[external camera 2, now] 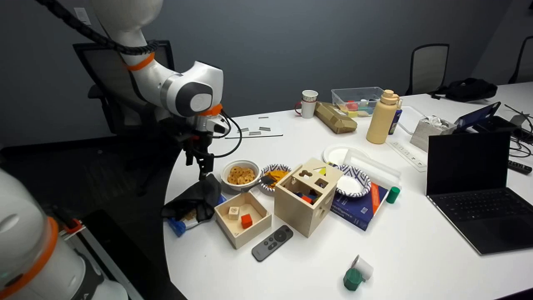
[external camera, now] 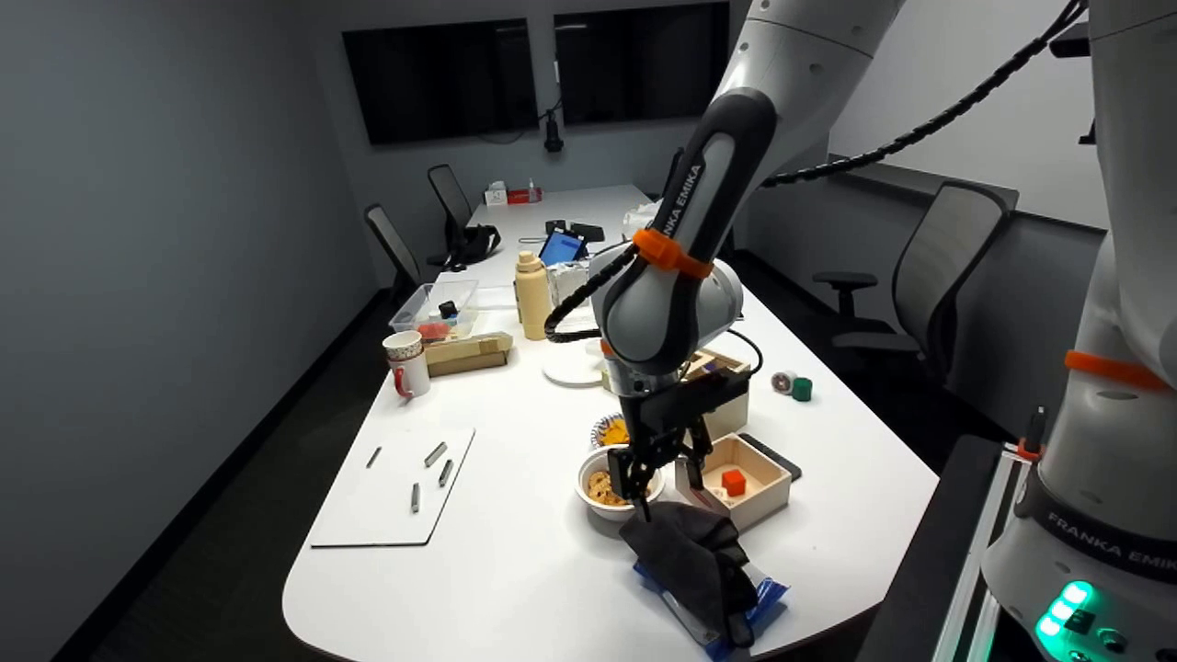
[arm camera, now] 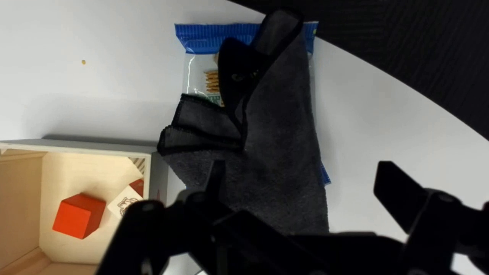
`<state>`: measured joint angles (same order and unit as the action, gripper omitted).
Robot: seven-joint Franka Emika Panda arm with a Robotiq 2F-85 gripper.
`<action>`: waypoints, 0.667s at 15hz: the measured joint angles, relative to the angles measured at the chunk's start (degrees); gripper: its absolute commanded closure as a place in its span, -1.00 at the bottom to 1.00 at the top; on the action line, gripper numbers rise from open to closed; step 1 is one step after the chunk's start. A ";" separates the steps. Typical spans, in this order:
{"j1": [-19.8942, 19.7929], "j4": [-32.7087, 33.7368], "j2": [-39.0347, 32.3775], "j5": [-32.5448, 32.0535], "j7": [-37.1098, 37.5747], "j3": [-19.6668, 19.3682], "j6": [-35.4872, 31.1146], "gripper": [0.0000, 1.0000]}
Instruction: Use the black towel to clean the table
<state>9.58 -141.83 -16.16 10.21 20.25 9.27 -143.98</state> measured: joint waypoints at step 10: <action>-0.05 0.46 -9.31 0.26 -0.07 -0.89 -10.32 -0.48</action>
<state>9.53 -141.38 -25.47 10.47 20.18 8.37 -154.31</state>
